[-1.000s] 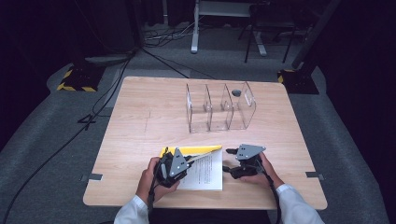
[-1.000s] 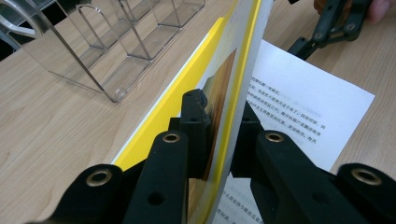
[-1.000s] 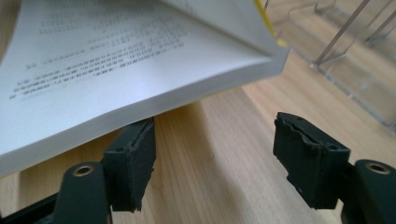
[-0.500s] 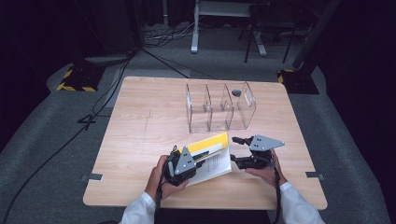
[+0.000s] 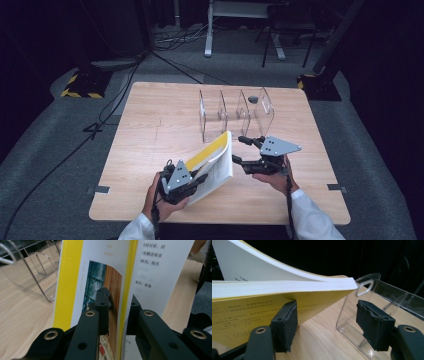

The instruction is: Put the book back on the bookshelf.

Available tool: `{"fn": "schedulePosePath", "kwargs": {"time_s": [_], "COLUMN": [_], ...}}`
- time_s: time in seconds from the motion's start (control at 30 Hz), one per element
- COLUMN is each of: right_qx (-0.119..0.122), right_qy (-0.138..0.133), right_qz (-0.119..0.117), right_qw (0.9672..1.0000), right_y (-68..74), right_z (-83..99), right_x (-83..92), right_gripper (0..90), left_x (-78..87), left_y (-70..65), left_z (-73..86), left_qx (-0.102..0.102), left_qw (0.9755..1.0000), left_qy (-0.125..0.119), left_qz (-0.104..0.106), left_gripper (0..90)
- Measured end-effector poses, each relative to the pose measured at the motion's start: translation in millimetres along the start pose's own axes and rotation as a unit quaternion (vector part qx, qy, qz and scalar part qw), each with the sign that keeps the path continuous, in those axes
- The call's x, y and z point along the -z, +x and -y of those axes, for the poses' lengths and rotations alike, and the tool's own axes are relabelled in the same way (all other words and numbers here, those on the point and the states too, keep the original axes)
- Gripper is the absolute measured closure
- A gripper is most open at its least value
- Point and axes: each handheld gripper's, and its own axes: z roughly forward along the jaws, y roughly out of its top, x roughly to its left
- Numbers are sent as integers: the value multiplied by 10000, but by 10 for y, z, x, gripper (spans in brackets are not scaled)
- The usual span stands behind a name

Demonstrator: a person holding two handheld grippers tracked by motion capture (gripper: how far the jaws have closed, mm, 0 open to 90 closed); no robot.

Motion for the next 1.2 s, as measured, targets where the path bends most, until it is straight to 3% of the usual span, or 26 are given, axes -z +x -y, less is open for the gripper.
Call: {"fn": "schedulePosePath", "kwargs": {"time_s": [0.13, 0.23, 0.33, 0.4, 0.57, 0.7, 0.87, 1.07, 1.13, 1.2], "right_qx": [269, 288, 228, 188, 146, 34, 81, 22, -81, -42], "right_qy": [210, 267, 337, 349, 402, 295, 184, 181, 148, 263], "right_qz": [20, -70, -183, -229, -184, -116, 132, 276, 183, 107], "right_qw": [9994, 9992, 9990, 9990, 9989, 9995, 9997, 9995, 9997, 9996], "right_y": [135, 189, 204, 192, 125, 38, -37, -80, -56, 19], "right_z": [-98, -113, -90, -73, -42, -13, -27, 23, 81, 155], "right_x": [-163, -250, -324, -334, -299, -205, 1, 121, 149, 143], "right_gripper": [351, 350, 349, 342, 338, 340, 361, 374, 359, 339], "left_x": [78, 75, 48, 19, -73, -235, -463, -542, -512, -467], "left_y": [63, 113, 165, 172, 184, 163, 90, 56, 55, 56], "left_z": [96, 152, 214, 204, 179, 96, -29, -60, -53, -38], "left_qx": [186, 250, 375, 296, 303, 346, 268, 283, 227, 209], "left_qw": [9997, 9993, 9981, 9981, 9970, 9937, 9914, 9905, 9919, 9918], "left_qy": [-35, 33, -82, -87, -221, -400, -504, -515, -463, -459], "left_qz": [124, 278, 477, 537, 682, 988, 1180, 1239, 1160, 1176], "left_gripper": [760, 721, 712, 722, 731, 731, 723, 693, 676, 679]}}
